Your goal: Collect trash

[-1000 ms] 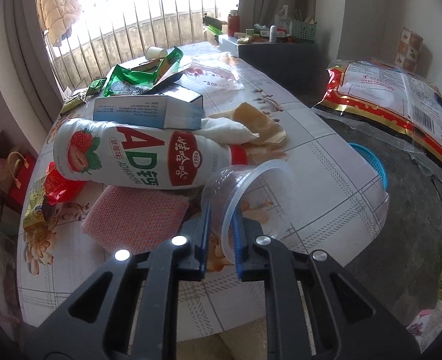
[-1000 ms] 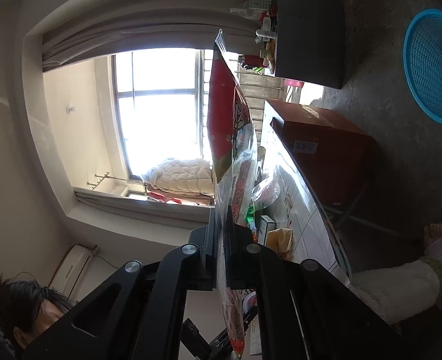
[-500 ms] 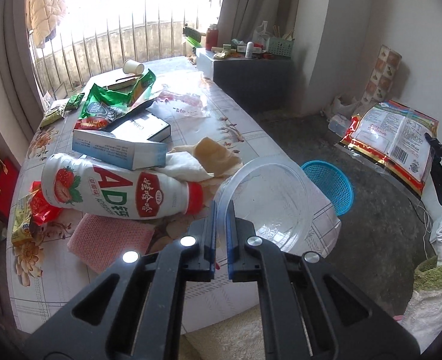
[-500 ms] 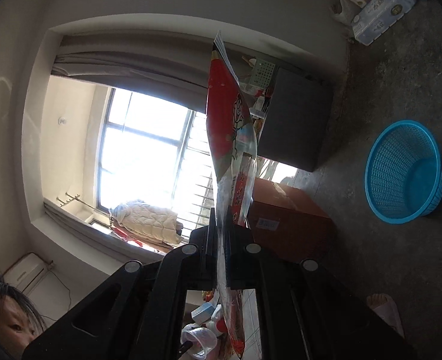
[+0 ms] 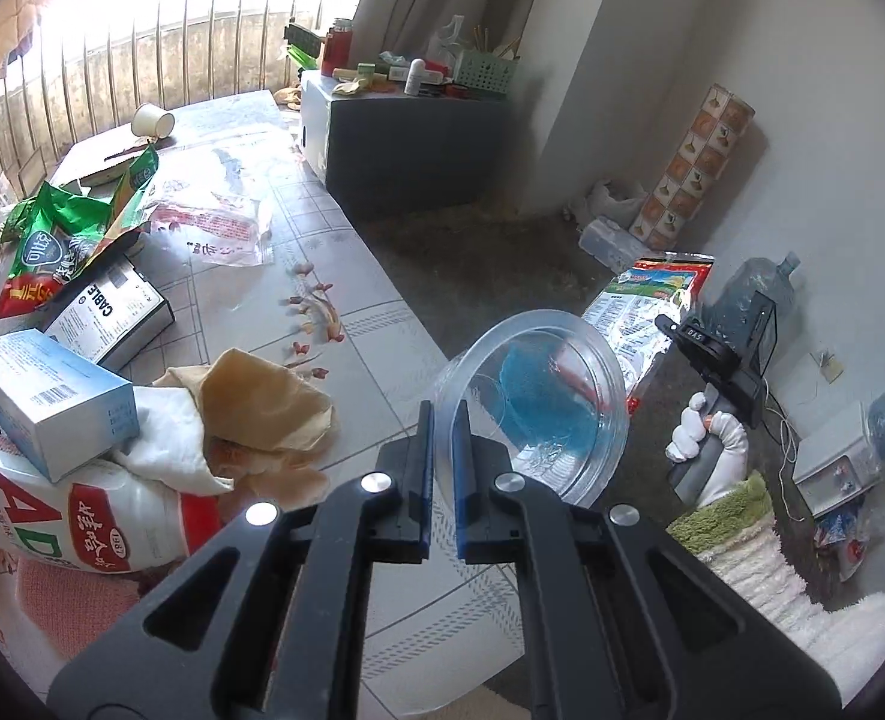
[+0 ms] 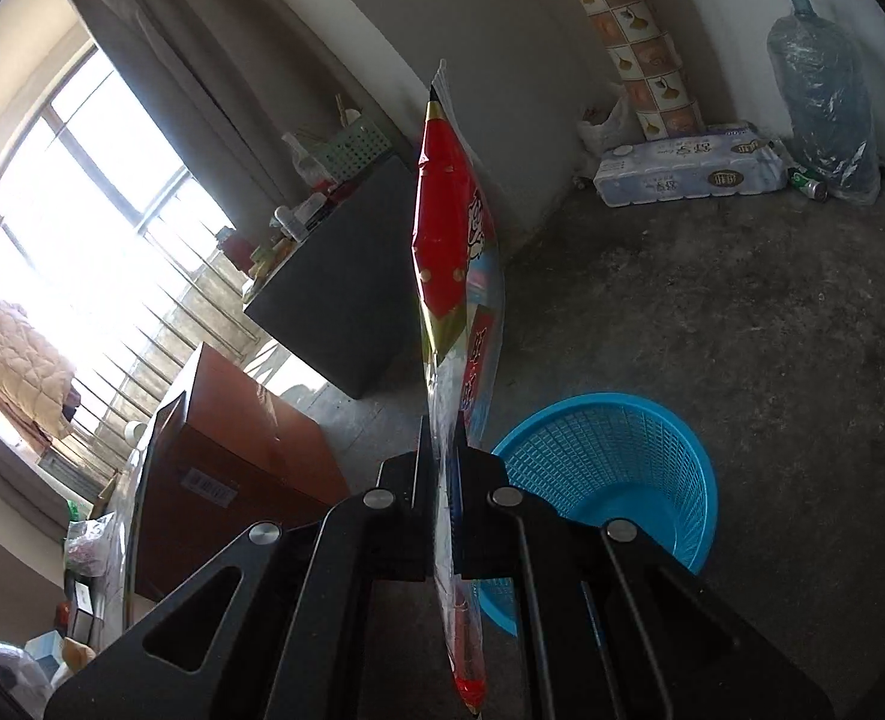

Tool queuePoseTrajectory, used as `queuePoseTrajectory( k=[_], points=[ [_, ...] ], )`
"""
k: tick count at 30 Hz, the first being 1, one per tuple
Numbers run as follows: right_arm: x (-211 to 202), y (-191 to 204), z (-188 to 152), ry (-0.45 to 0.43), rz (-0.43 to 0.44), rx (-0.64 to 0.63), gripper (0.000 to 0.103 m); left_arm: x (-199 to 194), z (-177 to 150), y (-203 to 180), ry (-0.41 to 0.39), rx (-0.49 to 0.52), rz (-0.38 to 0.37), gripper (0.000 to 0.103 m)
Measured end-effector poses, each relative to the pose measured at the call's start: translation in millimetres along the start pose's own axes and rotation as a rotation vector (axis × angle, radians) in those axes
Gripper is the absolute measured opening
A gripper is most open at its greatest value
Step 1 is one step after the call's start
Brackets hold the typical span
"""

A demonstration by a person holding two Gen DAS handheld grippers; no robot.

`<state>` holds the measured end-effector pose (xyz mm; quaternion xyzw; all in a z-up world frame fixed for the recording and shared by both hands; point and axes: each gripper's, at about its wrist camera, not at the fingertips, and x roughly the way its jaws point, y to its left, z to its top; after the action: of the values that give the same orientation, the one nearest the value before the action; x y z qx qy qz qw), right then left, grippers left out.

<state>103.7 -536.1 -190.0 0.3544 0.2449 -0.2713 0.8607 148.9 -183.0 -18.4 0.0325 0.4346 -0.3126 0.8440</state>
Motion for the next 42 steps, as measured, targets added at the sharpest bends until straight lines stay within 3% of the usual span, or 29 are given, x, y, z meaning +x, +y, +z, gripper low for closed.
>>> queuePoseTrajectory(
  k=[5, 11, 18, 25, 30, 31, 32, 34, 39, 42],
  points=[
    [94.8, -12.8, -39.2, 0.104, -0.135, -0.036, 0.004, 13.6, 6.0, 7.5, 0.019, -0.001, 0.020, 0.004],
    [172.3, -28.6, -82.3, 0.356, -0.212, -0.033, 0.004, 21.5, 8.0, 14.8, 0.041, -0.002, 0.035, 0.004],
    [217.6, -42.7, -98.5, 0.630, -0.230, -0.007, 0.004, 22.0, 8.6, 19.5, 0.040, -0.009, 0.035, 0.004],
    [246.5, -43.9, -105.4, 0.759, -0.327, -0.140, 0.005, 19.1, 5.2, 15.1, 0.037, -0.005, 0.022, 0.004],
    [223.3, -35.3, -95.8, 0.702, -0.260, -0.137, 0.011, 15.7, 5.4, 13.9, 0.029, -0.002, 0.022, 0.004],
    [215.7, -33.6, -92.9, 0.686, -0.236, -0.138, 0.018, 15.4, 5.4, 13.6, 0.029, -0.003, 0.020, 0.004],
    [208.0, -32.1, -89.2, 0.665, -0.217, -0.141, 0.033, 15.4, 5.4, 13.0, 0.030, -0.005, 0.016, 0.004],
    [190.3, -26.3, -81.8, 0.624, -0.155, -0.159, 0.045, 15.8, 5.2, 10.5, 0.036, -0.005, 0.005, 0.004],
    [139.6, 5.2, -64.0, 0.527, -0.007, -0.239, 0.052, 14.8, 5.0, -2.0, 0.036, 0.025, -0.011, 0.004],
    [106.6, 20.7, -54.7, 0.477, 0.119, -0.218, 0.052, 14.6, 6.7, -10.0, 0.034, 0.036, -0.019, 0.004]
  ],
)
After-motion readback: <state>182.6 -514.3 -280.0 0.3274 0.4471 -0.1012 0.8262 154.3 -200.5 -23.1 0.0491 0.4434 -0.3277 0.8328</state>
